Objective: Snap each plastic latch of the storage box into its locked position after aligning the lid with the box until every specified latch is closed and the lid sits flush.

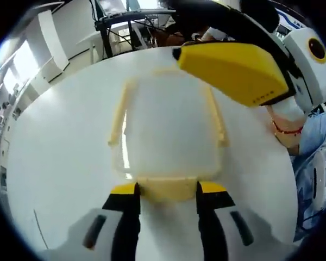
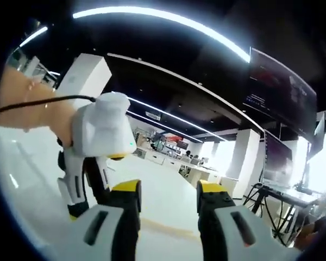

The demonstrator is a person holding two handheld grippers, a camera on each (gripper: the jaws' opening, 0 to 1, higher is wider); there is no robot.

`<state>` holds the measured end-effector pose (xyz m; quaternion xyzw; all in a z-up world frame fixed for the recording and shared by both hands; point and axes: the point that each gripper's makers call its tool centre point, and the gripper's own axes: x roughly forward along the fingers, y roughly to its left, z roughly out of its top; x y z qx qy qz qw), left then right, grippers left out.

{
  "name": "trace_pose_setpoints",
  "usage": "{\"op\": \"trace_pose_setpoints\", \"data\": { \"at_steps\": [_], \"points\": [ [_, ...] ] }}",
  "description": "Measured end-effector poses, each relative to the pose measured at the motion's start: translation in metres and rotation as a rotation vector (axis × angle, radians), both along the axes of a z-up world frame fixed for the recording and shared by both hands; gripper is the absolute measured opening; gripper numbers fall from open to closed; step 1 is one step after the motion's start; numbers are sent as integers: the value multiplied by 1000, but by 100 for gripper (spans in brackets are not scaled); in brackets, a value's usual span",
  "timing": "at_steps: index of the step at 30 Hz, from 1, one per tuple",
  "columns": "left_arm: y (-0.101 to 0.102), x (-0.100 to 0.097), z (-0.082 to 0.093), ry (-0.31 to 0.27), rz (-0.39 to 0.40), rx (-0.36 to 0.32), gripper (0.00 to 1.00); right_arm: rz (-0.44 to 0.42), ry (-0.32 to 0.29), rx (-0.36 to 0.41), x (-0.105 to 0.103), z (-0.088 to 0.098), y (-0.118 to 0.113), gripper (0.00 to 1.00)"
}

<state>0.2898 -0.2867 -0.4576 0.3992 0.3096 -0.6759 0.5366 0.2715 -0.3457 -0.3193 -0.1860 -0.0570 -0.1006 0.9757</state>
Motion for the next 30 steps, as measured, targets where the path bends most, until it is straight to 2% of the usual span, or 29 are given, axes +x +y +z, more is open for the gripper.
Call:
{"op": "trace_pose_setpoints", "data": {
  "at_steps": [4,7,11,14,19,22,25,30],
  "points": [
    [5,2,-1,-3,7,14,40,21,-2,49,0,-2,-2,40],
    [10,3,-2,-5,10,26,40,72,-5,118,-1,-3,-4,40],
    [16,4,-2,-11,13,51,40,77,-7,127,-4,0,-15,40],
    [18,4,-3,-15,13,64,40,111,-14,153,-6,5,-21,40],
    [21,4,-5,-22,8,95,40,81,29,104,-13,6,-49,40],
    [23,4,-5,-25,7,107,40,105,65,62,-14,6,-53,39],
    [26,4,-6,-26,6,115,40,143,96,54,-13,5,-57,37],
    [30,3,-8,-30,10,124,40,185,233,-33,-10,-11,-61,29]
  ]
}}
